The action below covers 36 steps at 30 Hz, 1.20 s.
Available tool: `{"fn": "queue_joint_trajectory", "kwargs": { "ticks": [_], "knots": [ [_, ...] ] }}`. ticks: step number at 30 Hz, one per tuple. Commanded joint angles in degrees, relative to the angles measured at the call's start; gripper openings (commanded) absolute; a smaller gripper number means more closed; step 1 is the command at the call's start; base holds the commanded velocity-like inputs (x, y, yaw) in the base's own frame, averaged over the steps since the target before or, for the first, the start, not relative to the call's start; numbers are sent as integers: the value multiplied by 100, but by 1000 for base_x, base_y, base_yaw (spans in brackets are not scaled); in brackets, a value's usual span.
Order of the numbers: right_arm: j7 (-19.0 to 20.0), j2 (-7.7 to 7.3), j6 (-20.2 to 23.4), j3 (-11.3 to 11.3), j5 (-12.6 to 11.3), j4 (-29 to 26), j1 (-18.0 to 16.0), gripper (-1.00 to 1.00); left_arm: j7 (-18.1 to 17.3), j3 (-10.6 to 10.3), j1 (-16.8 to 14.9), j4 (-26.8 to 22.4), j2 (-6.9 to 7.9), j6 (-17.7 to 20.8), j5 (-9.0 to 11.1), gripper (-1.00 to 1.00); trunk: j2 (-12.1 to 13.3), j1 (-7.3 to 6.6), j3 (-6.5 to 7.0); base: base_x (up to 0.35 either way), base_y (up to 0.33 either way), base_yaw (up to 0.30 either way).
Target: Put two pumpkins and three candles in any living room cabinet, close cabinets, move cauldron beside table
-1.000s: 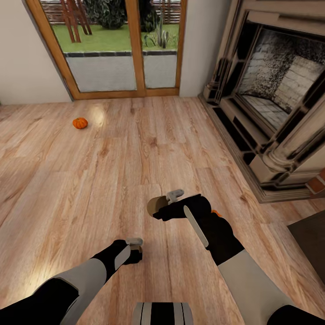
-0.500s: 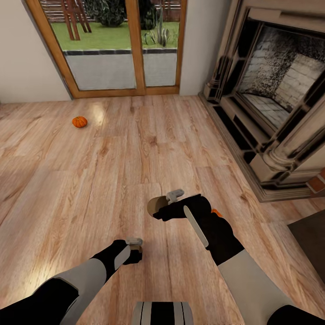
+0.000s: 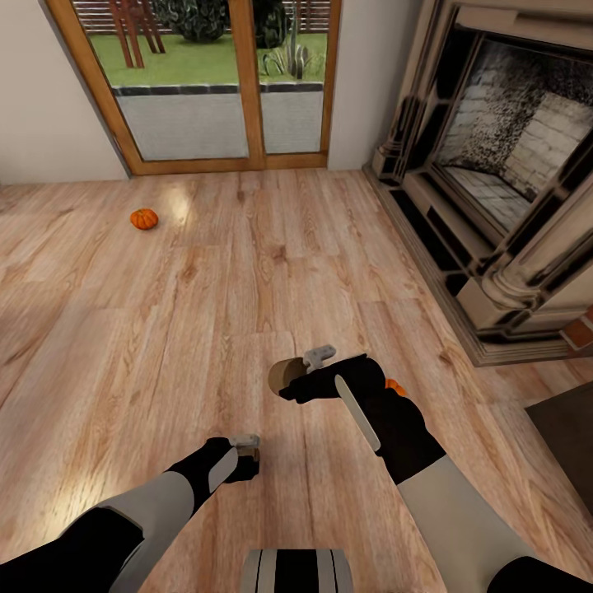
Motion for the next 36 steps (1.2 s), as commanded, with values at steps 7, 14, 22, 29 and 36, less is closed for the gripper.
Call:
{"fn": "queue_joint_trajectory", "kwargs": {
  "ticks": [7,14,22,29,36],
  "knots": [
    [-15,0,23,1,-34,-6,-3,-100,41,-39,0,-12,1,23,61,100,-2,-1,-4,110,0,0],
    [-15,2,23,1,-35,-19,-3,-100,41,-39,0,-12,2,19,61,100,-2,-1,-4,76,0,0],
    [-15,9,23,181,-35,-21,-3,-100,41,-36,0,-12,2,22,61,100,-2,-1,-4,2,0,0],
    [-15,7,23,185,-35,-21,-3,-100,41,-33,0,-12,2,24,61,100,-2,-1,-4,0,0,0],
    [-15,6,23,186,-35,-21,1,-100,41,-32,0,-12,2,25,61,100,-2,-1,-4,0,0,0]
  ]
}}
